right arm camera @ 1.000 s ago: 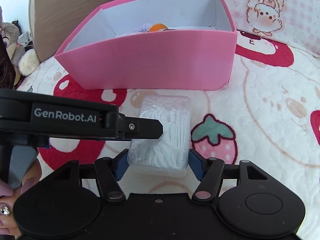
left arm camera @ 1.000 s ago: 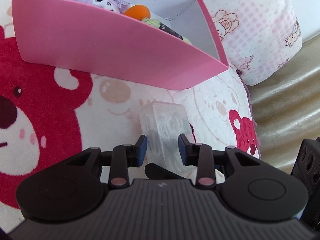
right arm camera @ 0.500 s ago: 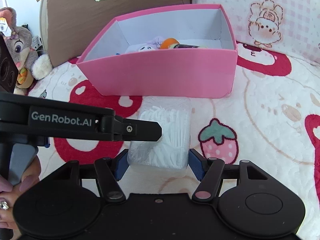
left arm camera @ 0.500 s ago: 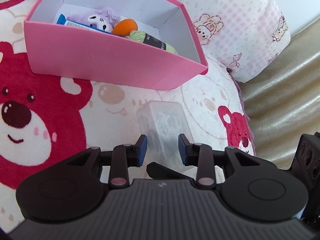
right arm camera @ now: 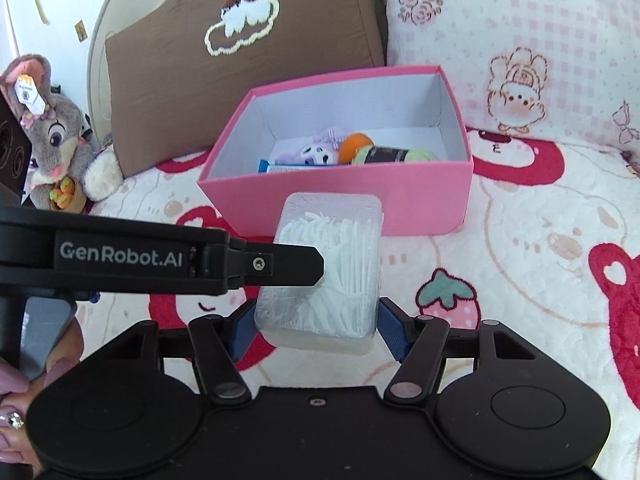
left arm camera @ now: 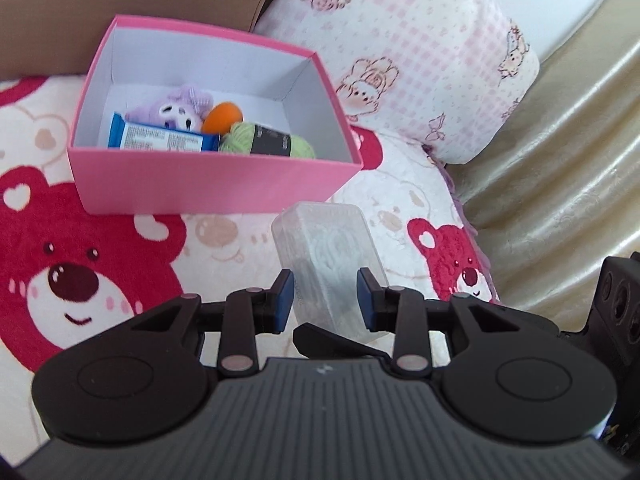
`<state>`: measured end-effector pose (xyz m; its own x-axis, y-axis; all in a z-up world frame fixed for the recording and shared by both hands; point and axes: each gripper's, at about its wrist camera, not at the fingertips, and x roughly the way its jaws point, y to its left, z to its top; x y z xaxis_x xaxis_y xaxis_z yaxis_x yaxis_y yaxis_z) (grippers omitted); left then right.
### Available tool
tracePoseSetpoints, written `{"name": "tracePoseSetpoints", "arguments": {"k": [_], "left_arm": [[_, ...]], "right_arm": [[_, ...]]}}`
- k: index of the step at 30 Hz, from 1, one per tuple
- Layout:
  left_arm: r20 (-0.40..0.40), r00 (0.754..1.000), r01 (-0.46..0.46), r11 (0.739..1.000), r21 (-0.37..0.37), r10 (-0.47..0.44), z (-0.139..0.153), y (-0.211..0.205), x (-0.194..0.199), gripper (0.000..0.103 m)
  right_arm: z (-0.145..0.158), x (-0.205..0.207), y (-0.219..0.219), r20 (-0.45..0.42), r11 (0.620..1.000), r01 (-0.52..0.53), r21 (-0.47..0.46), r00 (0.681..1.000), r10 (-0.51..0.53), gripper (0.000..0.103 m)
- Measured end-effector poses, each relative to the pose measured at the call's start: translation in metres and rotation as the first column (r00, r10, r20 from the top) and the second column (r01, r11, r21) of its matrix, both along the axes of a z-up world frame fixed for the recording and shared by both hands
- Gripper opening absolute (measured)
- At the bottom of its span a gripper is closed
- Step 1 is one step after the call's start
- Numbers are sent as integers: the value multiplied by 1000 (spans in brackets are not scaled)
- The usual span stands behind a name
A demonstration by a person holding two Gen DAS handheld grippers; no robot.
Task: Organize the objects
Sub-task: 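Lift the swab case with the left tool and carry it over the box, then lower the swab case into the box beside the orange sponge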
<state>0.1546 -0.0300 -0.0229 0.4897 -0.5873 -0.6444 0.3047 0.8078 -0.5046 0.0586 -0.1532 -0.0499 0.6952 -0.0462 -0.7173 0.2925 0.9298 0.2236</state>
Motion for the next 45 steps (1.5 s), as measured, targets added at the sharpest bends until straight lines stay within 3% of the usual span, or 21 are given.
{"name": "tracePoseSetpoints", "arguments": {"k": [14, 21, 25, 29, 35, 45], "left_arm": [[104, 994, -30, 999, 25, 28, 54, 37, -7, 33], [136, 988, -71, 997, 31, 66, 83, 50, 14, 33], [170, 982, -97, 994, 56, 87, 97, 54, 31, 33], [151, 981, -130, 990, 46, 122, 108, 68, 56, 33], [145, 977, -165, 986, 31, 159, 103, 75, 84, 33], [129, 979, -159, 987, 15, 156, 63, 68, 125, 33]], "right_arm": [[48, 20, 31, 72, 996, -60, -69, 995, 65, 68], [72, 44, 35, 126, 988, -94, -123, 986, 110, 68], [83, 66, 23, 154, 988, -105, -110, 981, 122, 68], [90, 91, 13, 182, 989, -123, -84, 974, 136, 68], [89, 122, 0, 182, 982, -158, -103, 968, 175, 68], [50, 145, -25, 197, 988, -126, -85, 970, 141, 68]]}}
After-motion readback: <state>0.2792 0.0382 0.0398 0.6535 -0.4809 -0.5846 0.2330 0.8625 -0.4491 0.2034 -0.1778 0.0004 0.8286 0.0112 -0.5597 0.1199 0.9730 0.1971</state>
